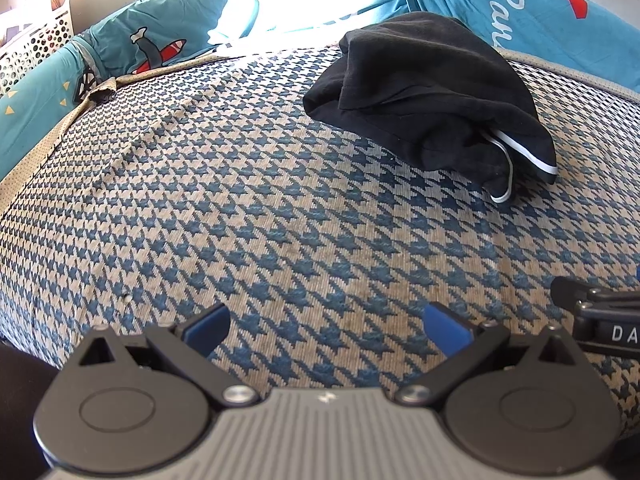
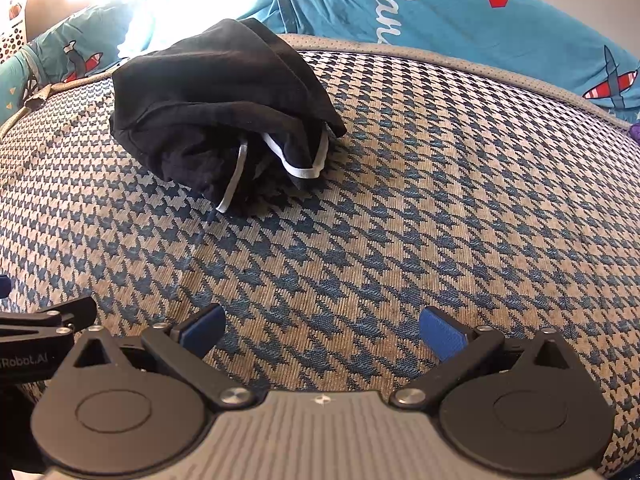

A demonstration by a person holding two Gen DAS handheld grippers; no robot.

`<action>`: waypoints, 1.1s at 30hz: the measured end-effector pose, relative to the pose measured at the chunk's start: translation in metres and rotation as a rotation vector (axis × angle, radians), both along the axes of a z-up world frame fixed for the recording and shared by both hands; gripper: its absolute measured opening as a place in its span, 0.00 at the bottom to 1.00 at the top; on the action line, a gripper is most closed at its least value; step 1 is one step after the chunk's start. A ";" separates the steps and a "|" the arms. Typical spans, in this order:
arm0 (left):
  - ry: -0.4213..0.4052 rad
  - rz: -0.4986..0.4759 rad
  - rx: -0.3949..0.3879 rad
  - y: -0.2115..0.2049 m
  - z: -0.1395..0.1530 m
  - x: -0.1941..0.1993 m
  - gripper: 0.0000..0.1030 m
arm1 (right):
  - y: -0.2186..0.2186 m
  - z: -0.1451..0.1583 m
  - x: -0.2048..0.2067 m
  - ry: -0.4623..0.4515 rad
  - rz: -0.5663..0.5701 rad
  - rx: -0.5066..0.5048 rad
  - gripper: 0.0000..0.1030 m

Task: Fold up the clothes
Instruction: 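Move the right tool onto the pants edge and close its fingers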

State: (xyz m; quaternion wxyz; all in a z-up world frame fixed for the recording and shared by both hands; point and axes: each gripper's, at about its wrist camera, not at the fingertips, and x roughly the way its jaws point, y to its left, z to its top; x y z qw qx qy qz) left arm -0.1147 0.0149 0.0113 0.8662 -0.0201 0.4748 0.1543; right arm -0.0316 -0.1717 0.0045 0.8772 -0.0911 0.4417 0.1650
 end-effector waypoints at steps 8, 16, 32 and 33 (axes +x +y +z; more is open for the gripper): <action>-0.028 -0.003 0.019 0.008 0.005 0.005 1.00 | 0.004 0.017 -0.002 -0.043 0.032 0.073 1.00; -0.053 -0.052 0.042 0.016 0.015 0.021 1.00 | 0.013 0.037 0.006 -0.103 0.097 0.115 0.96; -0.147 -0.123 0.045 0.049 0.044 0.095 1.00 | 0.029 0.051 0.078 -0.106 0.109 0.198 0.48; -0.146 -0.129 0.035 0.050 0.042 0.100 1.00 | 0.031 0.050 0.083 -0.101 0.109 0.208 0.48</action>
